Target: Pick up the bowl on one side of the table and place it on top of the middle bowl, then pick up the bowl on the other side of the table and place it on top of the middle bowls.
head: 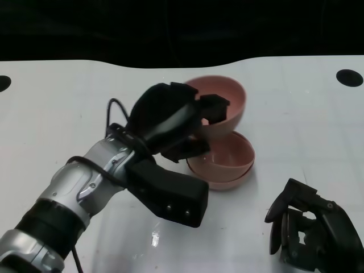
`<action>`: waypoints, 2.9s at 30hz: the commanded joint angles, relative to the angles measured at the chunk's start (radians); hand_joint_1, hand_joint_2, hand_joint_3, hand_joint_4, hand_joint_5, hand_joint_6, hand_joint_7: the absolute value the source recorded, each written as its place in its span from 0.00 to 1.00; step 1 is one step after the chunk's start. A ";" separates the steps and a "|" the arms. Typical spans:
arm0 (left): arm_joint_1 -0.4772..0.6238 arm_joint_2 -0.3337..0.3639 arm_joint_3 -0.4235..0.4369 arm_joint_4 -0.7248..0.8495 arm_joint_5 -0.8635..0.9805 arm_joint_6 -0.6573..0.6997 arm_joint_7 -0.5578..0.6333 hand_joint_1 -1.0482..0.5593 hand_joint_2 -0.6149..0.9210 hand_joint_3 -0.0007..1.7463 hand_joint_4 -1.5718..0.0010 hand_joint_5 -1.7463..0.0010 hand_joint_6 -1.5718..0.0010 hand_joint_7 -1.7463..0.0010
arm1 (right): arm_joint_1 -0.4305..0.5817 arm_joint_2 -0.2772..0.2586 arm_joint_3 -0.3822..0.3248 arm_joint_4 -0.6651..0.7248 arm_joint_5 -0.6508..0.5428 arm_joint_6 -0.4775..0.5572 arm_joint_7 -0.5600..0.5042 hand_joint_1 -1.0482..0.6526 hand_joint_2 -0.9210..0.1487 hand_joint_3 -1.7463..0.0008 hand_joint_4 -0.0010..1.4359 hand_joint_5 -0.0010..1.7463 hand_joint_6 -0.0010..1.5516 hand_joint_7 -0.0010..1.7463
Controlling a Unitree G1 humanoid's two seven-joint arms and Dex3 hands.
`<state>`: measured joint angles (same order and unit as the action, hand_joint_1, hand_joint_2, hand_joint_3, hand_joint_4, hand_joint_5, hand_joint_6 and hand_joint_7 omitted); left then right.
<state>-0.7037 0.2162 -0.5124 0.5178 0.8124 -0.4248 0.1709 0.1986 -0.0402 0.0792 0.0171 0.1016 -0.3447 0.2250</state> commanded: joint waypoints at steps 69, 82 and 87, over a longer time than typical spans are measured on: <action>0.784 -0.104 0.401 -0.281 -0.864 -0.317 -0.156 0.52 0.99 0.19 0.64 0.22 0.66 0.35 | 0.010 0.006 -0.014 0.021 0.016 -0.018 0.016 0.54 0.54 0.14 0.60 1.00 0.51 0.92; 0.871 -0.132 0.453 -0.377 -1.087 -0.051 -0.372 0.57 0.79 0.58 0.49 0.06 0.48 0.25 | 0.030 -0.006 -0.024 -0.016 0.044 0.015 0.030 0.55 0.50 0.17 0.59 1.00 0.50 0.89; 0.849 -0.150 0.474 -0.340 -1.120 -0.039 -0.442 0.55 0.77 0.59 0.49 0.03 0.50 0.18 | 0.012 -0.010 -0.032 -0.002 0.048 0.018 0.034 0.55 0.50 0.17 0.59 1.00 0.52 0.86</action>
<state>0.1552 0.0645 -0.0579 0.1625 -0.2885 -0.4722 -0.2513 0.2185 -0.0373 0.0610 0.0151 0.1362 -0.3324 0.2551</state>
